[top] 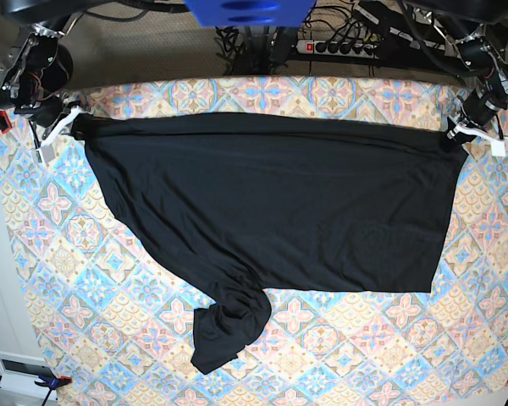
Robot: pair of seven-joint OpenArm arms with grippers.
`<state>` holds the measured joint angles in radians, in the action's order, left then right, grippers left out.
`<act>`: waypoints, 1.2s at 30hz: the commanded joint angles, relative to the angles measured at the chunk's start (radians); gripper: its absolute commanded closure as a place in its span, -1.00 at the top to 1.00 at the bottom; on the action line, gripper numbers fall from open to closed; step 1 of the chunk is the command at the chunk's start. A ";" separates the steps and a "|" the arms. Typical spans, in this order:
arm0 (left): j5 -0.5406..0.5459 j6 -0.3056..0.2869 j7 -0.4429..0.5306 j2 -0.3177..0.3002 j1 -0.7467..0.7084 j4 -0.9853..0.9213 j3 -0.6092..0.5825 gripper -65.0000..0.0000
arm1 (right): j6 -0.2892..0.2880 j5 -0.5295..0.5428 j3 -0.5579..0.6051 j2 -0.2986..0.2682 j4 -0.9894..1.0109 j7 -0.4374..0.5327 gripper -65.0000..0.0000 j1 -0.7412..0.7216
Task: Layout the t-shirt on the table in an organized manner, then fold the t-shirt properly
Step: 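Drag the held shirt edge with both grippers toward the robot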
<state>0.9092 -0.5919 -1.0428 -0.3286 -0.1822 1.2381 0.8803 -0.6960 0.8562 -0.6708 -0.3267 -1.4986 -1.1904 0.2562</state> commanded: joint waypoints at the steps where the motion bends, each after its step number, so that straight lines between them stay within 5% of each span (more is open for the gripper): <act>1: 0.038 -0.003 0.028 -0.039 -0.021 0.019 0.009 -1.00 | -0.002 0.036 -0.010 -0.024 -0.018 0.014 -0.96 -0.002; 5: 0.110 -0.003 0.031 -0.065 -0.092 0.019 0.037 -1.00 | -0.002 0.088 -0.007 -0.024 -0.017 0.014 -0.96 0.018; 26: 0.116 -0.006 0.023 -0.062 -0.237 0.019 0.090 -0.99 | -0.002 0.085 -0.002 -0.024 -0.018 0.014 -0.94 0.116; 36: 0.115 -0.003 -0.044 -0.068 -0.276 0.131 0.107 -0.41 | -0.002 0.084 -0.010 -0.024 -0.073 0.017 -0.64 0.130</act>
<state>1.0126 -0.5953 -1.0943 -0.3759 -0.4419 1.3590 0.9703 -0.6910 0.9138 -0.6689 -0.3294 -1.5433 -1.1927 0.3866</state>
